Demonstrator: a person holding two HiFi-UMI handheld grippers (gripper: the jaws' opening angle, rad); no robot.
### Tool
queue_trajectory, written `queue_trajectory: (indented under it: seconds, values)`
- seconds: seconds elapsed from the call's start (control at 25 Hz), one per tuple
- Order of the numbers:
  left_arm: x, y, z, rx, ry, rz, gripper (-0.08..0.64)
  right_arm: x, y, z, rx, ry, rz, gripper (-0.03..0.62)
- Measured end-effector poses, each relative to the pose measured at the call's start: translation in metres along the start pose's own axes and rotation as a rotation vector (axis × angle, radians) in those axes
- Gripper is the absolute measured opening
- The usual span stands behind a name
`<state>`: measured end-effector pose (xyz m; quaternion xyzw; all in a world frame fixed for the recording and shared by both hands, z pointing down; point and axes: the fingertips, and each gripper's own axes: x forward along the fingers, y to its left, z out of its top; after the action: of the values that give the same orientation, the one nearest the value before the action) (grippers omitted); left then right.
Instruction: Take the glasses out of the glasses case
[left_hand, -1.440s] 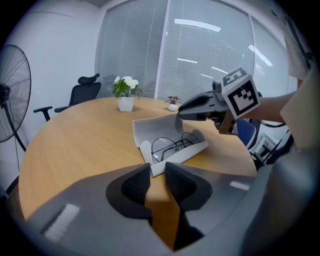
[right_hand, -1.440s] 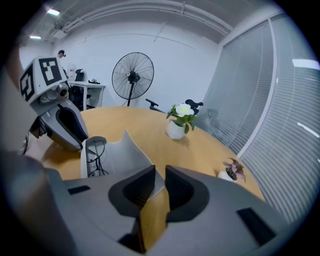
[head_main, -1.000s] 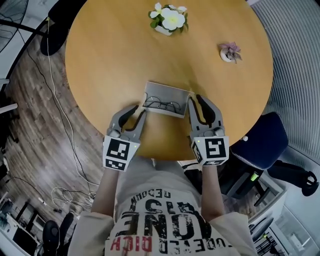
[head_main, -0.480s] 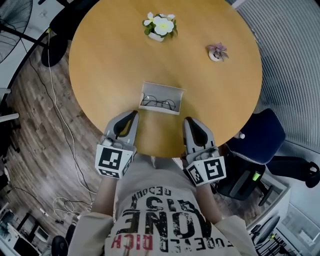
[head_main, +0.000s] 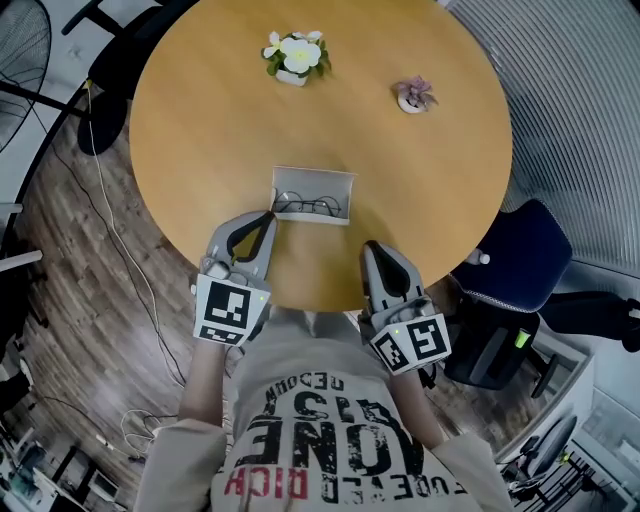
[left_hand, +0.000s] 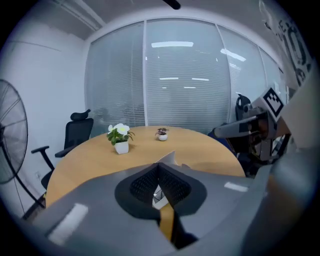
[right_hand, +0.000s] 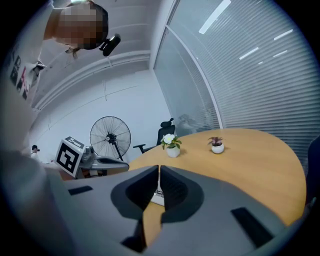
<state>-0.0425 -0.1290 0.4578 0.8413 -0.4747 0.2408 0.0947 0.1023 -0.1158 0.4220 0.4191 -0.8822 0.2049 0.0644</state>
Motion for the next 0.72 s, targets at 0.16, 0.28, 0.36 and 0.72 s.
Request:
queue_trajectory:
  seconds: [0.16,0.28,0.36,0.72]
  values:
    - [0.024,-0.010,-0.006,0.200,0.096,-0.059,0.014,-0.006,-0.006,-0.003,0.019,-0.001,-0.035,0.021]
    - [0.043,-0.020,-0.012,0.314,0.157,-0.123,0.022,-0.008,-0.013,-0.006,0.033,0.000,-0.061,0.021]
    - [0.055,-0.026,-0.019,0.379,0.203,-0.179,0.064,-0.009,-0.018,-0.007,0.042,-0.001,-0.079,0.021]
    - [0.094,-0.047,-0.050,0.617,0.419,-0.394,0.071,-0.010,-0.038,-0.009,0.077,0.002,-0.152,0.021]
